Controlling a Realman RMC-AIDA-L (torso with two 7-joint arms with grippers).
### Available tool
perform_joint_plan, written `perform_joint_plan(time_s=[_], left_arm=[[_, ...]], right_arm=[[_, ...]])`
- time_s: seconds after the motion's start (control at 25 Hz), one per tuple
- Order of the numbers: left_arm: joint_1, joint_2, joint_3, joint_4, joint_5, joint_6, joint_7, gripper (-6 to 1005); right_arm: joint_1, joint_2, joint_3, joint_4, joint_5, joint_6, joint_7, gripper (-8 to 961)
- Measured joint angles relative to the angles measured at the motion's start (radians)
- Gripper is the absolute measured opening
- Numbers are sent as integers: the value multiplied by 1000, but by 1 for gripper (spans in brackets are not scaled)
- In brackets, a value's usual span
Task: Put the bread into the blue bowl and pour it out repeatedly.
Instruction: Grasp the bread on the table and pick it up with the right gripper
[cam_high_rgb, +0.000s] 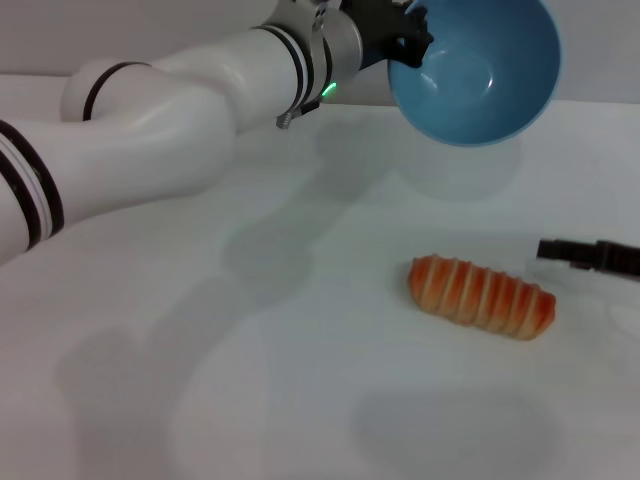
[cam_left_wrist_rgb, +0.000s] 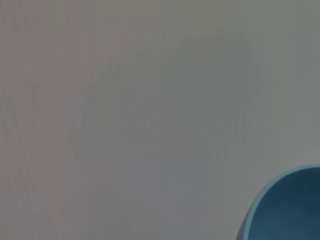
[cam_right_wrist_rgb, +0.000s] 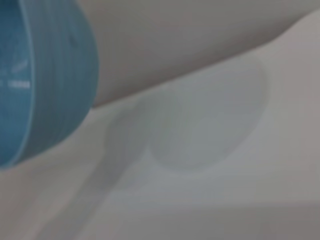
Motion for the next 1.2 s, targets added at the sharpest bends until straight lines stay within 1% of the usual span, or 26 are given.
perform_joint_plan(time_s=[0.16,0.28,0.36,0.68,1.12,1.2], left_arm=[[7,0,2,-1,-10,1,0,-2],[8,0,3,-2,-12,1,-1,-3],[8,0,3,-2,-12,1,-1,-3],[-1,0,4,-13,-13,-3,-1,-2],[-2,1,3,-25,-14,-2,-1,-1],[-2,1,4,-25,-14,-2,-1,-1]], right_arm=[[11,3,-50,5,-30,-12,30,638],[13,9,-92,7,-33,-16,36,631],[14,11,-99,8,-33,-16,37,627],[16,32,-157,14,-35,16,38,608],[32,33,-203,10,-41,19,33,582],[31,33,-204,7,-40,14,32,561]])
